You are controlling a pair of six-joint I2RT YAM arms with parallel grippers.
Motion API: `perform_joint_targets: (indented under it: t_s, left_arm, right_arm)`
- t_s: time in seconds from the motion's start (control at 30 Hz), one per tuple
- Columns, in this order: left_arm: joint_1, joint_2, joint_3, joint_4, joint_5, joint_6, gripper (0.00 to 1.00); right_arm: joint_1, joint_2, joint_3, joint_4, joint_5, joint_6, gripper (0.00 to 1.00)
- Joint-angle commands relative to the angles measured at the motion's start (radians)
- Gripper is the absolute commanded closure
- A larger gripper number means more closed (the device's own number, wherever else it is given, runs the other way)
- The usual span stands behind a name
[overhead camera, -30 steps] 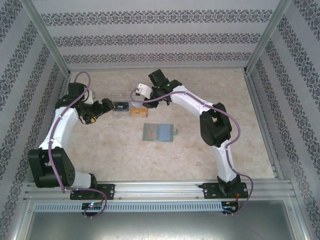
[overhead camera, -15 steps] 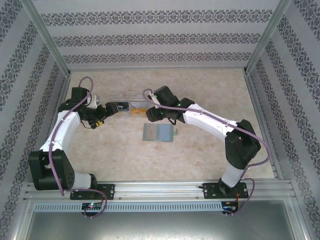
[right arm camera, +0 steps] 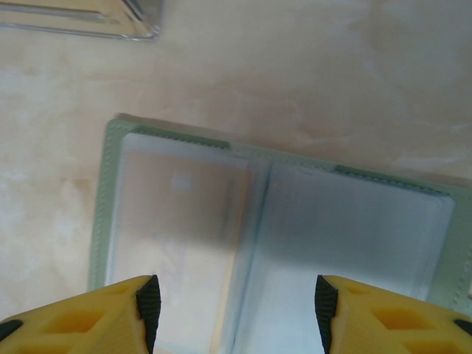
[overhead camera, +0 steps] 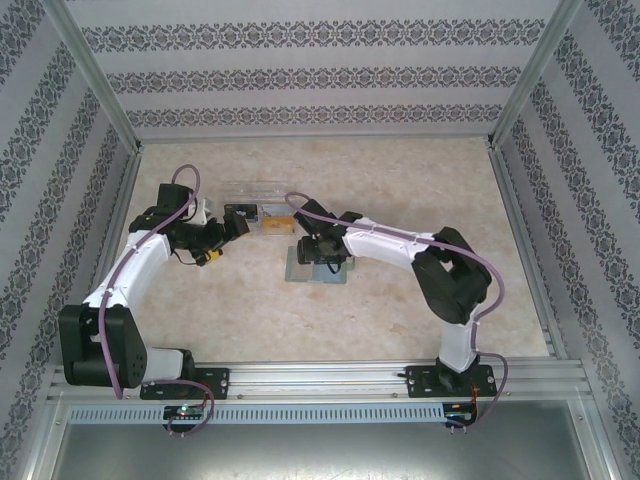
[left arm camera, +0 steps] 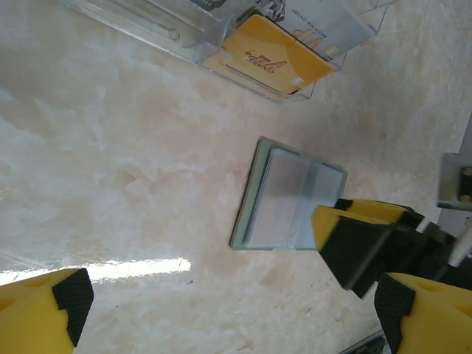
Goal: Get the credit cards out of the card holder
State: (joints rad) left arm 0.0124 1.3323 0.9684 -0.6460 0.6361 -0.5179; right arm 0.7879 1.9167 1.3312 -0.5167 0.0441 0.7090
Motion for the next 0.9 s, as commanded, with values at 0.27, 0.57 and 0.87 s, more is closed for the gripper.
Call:
perform_joint_targets:
  t_s: [0.27,0.57,0.87]
  left_arm:
    - [-0.062,0.085,-0.01,0.054,0.023,-0.034,0.09]
    - [-0.208,0.186,-0.01,0.14,0.035,-0.097,0.33]
    - [-0.332,0.3,0.004,0.232,0.054,-0.155,0.57]
  right_arm:
    - [0.013,0.129,0.111,-0.143,0.1,0.012,0.44]
    - [0.004,0.177,0.102,-0.163,0.09,0.006,0.57]
    - [-0.006,0.163,0.056,-0.114,0.061,0.01,0.64]
